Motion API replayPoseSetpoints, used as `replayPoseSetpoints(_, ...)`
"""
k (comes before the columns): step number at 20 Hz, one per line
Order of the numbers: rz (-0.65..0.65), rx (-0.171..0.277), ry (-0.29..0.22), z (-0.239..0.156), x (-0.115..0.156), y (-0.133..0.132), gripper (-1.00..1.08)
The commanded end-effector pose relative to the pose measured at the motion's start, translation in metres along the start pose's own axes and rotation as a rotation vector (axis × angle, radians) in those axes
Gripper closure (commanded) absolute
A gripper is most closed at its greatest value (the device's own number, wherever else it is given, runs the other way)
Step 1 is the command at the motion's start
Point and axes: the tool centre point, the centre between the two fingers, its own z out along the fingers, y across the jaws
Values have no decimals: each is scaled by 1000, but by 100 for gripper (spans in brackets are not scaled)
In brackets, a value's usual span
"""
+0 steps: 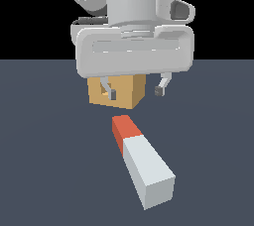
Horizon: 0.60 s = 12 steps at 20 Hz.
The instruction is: Insert the peg into the horizontal hole in a box.
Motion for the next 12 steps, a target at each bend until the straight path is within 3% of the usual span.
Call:
replayPoseSetpoints(1,-41,11,-1,14,-15,-3,-92)
replayPoseSetpoints(12,-156,41,-5,55,-59,-4,-92)
